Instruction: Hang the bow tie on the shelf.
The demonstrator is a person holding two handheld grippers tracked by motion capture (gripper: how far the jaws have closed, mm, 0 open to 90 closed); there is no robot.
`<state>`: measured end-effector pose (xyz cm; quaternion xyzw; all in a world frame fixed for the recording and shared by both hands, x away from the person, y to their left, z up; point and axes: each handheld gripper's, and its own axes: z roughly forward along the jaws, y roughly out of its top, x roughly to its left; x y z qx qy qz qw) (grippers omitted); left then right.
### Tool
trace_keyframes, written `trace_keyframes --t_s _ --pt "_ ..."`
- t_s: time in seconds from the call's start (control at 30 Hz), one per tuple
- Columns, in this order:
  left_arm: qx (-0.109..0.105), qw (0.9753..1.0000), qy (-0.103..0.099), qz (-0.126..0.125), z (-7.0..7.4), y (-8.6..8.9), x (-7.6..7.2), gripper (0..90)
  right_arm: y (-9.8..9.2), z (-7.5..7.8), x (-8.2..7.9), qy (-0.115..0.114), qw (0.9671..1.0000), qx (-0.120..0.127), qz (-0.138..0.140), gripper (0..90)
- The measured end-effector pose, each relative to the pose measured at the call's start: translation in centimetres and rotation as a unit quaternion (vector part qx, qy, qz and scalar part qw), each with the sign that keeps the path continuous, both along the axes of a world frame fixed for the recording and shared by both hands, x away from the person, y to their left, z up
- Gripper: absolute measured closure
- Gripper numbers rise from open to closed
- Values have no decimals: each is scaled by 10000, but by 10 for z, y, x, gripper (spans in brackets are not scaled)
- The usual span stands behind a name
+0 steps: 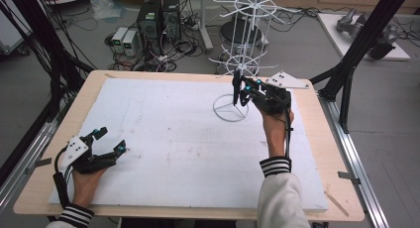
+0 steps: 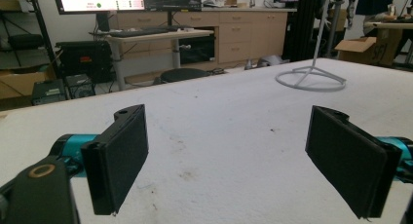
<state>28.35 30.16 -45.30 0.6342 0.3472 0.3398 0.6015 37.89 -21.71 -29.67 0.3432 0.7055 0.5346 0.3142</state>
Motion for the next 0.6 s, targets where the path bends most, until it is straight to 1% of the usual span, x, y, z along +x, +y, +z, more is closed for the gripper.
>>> trace_keyframes --t_s 0.13,0.23,0.3,0.37,0.47,0.5,0.53,0.57,0.6 --pt "3 10000 -2 5 0 0 0 160 0 1 -1 -76 10000 -11 -17 763" --pt "6 10000 0 4 0 0 0 160 -1 2 -2 -53 10000 1 -26 739" --pt "7 10000 -3 4 0 0 0 160 -1 3 -3 -79 10000 10 -24 725" --pt "4 10000 -5 5 0 0 0 160 0 4 -5 -95 9999 34 2 687" --pt "1 10000 -8 10 0 0 0 160 1 5 -10 -48 10000 8 23 583" --pt "7 10000 -5 8 0 0 0 160 2 6 -12 -43 10000 -33 26 528" --pt "6 10000 -9 12 0 0 0 160 3 8 -14 -60 10000 -56 23 436" --pt "6 10000 -9 12 0 0 0 160 3 8 -14 -60 10000 -56 23 436" --pt "0 10000 -8 20 0 0 0 160 3 10 -20 -63 10000 27 -12 256"
